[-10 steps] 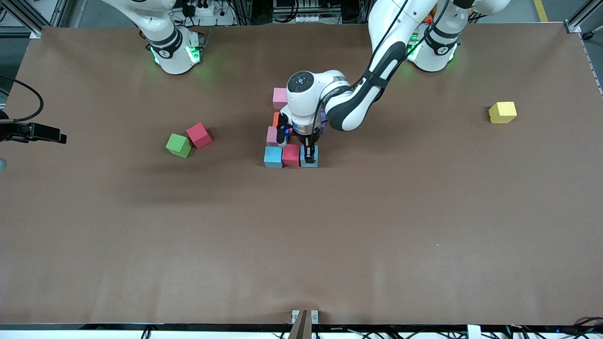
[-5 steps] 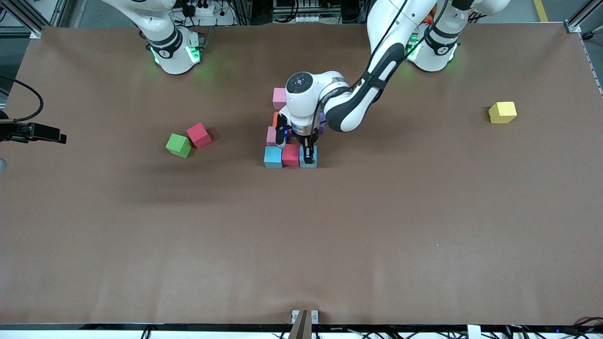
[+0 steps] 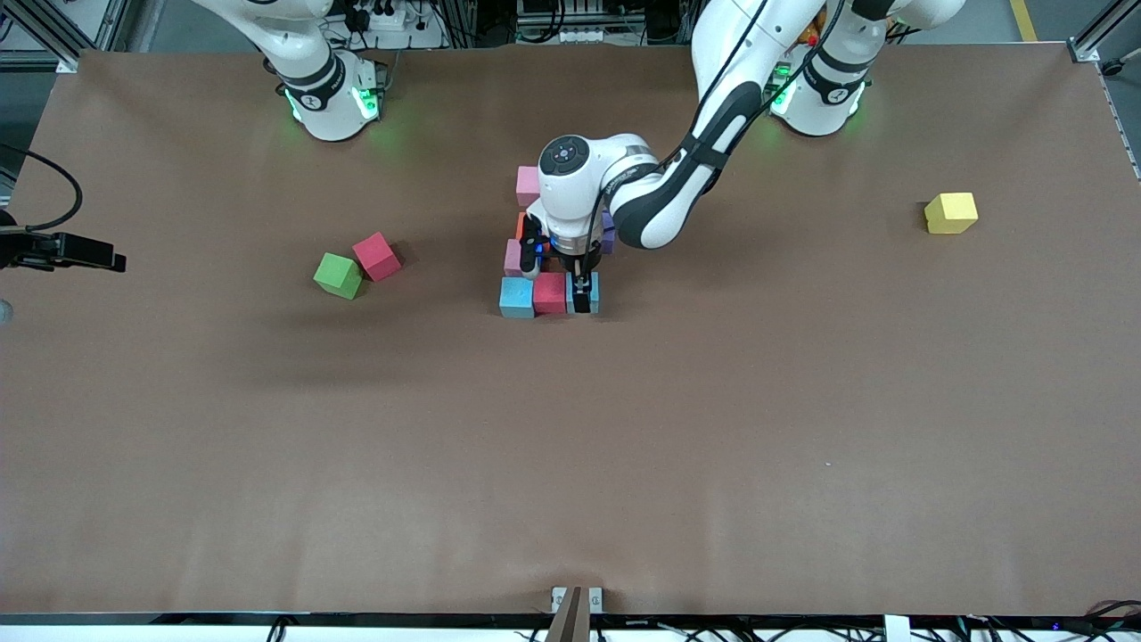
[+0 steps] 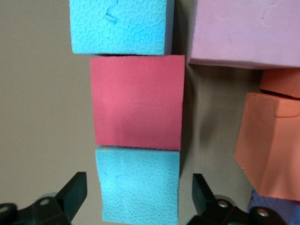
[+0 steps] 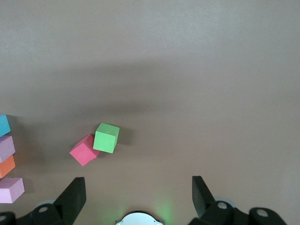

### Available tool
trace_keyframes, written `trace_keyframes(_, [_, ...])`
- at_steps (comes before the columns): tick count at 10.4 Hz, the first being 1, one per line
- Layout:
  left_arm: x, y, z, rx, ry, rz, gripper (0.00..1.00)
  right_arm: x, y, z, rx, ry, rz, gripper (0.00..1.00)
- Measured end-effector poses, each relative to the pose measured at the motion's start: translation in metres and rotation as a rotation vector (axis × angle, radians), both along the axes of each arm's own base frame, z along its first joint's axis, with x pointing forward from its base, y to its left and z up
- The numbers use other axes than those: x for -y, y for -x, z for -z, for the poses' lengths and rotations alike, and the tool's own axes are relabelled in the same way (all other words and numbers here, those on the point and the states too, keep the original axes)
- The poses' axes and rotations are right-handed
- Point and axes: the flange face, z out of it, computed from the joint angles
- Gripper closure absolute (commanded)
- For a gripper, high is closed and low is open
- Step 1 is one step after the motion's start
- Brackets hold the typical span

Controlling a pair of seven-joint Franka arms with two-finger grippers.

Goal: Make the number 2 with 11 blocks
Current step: 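Open the left gripper and lift it away from the cyan block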

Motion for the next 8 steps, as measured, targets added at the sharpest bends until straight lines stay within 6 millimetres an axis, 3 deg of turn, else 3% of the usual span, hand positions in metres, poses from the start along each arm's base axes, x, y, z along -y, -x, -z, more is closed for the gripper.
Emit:
trace_keyframes(5, [0.001,-0.009,-0.01,0.015,0.014,-0.008,0.0,0.0,0.0,0.0,0.0,0.0,0.0,0.0])
trace_keyframes(8, [0.002,-0.014,-0.038,0.043,0.026,-0.016,0.0,0.0,0.0,0.0,0.0,0.0,0.0,0.0])
